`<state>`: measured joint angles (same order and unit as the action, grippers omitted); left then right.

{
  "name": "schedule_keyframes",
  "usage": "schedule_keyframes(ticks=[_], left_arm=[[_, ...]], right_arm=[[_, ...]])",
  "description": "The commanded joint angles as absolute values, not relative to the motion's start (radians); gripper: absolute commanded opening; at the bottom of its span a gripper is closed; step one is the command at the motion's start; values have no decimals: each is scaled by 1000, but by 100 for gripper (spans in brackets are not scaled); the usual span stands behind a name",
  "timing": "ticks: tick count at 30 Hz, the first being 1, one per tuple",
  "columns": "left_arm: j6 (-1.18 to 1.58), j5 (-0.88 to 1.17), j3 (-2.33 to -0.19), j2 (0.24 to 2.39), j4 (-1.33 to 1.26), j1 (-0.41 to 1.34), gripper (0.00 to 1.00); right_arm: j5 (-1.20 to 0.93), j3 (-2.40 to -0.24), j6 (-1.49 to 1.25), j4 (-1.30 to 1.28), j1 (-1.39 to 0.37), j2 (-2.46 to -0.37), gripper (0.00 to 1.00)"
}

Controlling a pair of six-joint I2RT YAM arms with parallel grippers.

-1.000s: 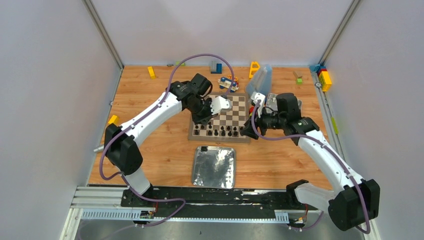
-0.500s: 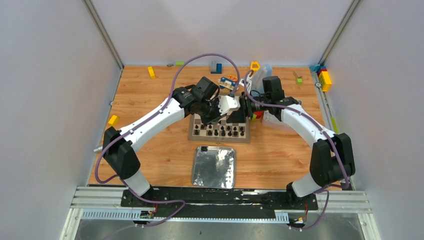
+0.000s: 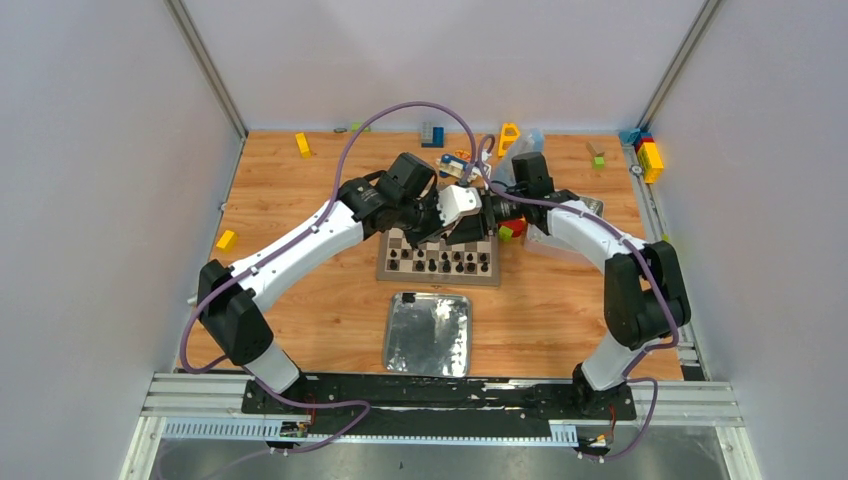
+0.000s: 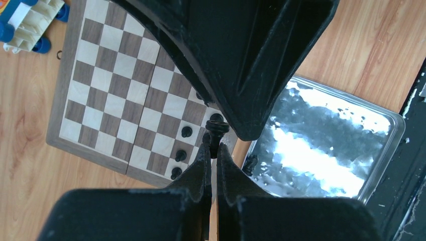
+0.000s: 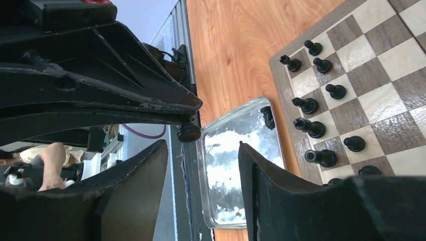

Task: Set up the chess pieces on the board
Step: Pick up the chess piece from the storage box.

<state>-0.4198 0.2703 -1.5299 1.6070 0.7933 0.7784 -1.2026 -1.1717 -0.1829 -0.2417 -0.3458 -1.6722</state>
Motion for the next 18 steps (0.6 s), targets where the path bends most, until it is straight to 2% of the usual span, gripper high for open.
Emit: schedule_keyframes(ticks=[1, 7, 11, 18], left_arm=[[-400, 267, -1523, 1566, 756, 788, 0], [-401, 269, -1525, 1573, 759, 794, 0], [-402, 266, -1527, 1576, 761, 796, 0], [-405, 265, -1531, 1580, 765, 798, 0]], right_arm=[[-1273, -1229, -206, -192, -357, -1684, 54], [-1290, -1238, -217, -184, -359, -1690, 48], [-1296, -1239, -219, -183, -362, -1693, 37], [-1291, -1238, -218, -183, -367, -1704, 35]])
